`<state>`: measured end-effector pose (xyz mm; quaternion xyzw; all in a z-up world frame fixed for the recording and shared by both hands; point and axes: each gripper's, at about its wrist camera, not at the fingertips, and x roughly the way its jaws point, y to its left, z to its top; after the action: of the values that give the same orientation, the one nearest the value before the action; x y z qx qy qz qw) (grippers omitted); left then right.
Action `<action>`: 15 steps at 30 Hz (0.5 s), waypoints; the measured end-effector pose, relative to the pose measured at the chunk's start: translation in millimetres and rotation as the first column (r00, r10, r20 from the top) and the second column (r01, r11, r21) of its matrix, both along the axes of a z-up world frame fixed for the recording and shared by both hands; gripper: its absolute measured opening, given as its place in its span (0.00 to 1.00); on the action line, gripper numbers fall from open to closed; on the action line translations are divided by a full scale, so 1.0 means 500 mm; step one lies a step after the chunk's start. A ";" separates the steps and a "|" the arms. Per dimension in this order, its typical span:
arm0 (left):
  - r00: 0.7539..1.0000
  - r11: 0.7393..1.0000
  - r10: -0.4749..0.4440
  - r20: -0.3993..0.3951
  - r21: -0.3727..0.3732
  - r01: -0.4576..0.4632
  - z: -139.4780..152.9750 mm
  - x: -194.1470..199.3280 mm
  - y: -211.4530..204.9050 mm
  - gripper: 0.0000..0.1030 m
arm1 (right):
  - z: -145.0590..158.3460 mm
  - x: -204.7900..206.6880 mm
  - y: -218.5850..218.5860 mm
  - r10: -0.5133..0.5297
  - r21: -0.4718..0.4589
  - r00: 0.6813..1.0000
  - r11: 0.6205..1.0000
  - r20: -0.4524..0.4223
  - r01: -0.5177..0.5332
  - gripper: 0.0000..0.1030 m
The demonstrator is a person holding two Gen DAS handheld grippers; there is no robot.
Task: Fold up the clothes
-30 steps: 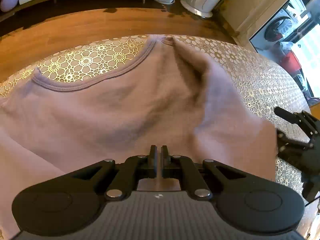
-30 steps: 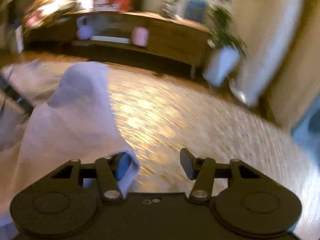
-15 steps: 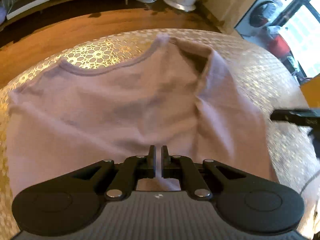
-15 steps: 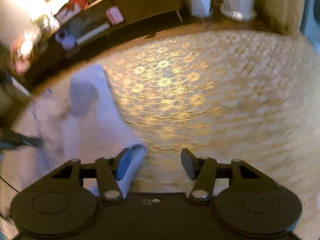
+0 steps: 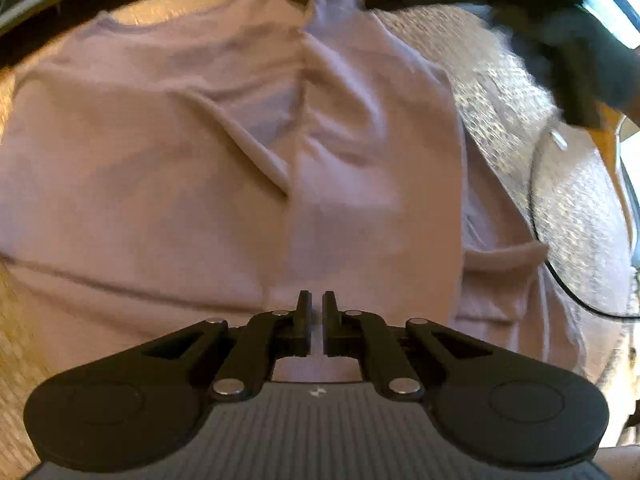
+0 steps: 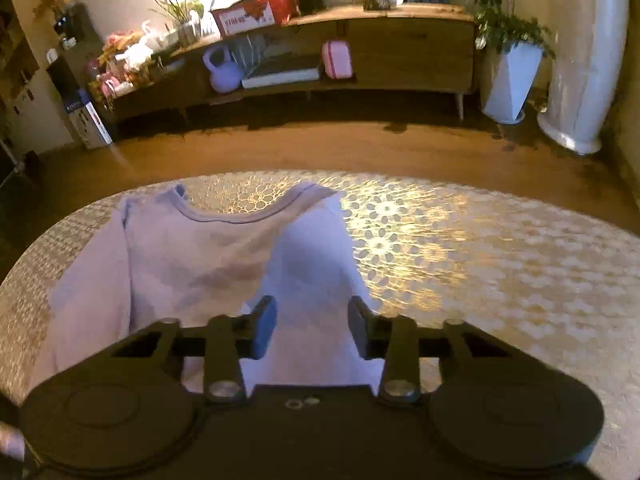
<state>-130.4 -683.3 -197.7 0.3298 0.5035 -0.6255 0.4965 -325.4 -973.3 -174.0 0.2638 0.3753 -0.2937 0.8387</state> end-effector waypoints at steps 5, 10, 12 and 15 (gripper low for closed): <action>1.000 0.999 -0.015 -0.015 0.035 0.016 -0.022 -0.016 0.034 0.02 | -0.037 0.056 -0.025 -0.020 0.013 0.998 1.000 -0.051 0.020 1.00; 1.000 1.000 0.002 -0.029 0.031 -0.002 -0.027 -0.015 0.067 0.02 | -0.068 0.079 -0.081 -0.116 0.020 0.988 0.993 -0.102 0.119 1.00; 0.999 0.999 0.019 -0.043 0.033 -0.018 -0.028 -0.012 0.079 0.02 | -0.078 0.087 -0.101 -0.137 0.019 0.984 0.990 -0.116 0.140 1.00; 0.998 0.999 0.026 -0.051 0.022 -0.025 -0.031 -0.009 0.093 0.02 | -0.090 0.107 -0.122 -0.135 0.008 0.981 0.990 -0.137 0.138 1.00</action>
<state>-134.8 -636.8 -213.1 0.3125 0.5271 -0.6220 0.4875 -271.9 -1034.3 -218.8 0.2757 0.4151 -0.3645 0.7867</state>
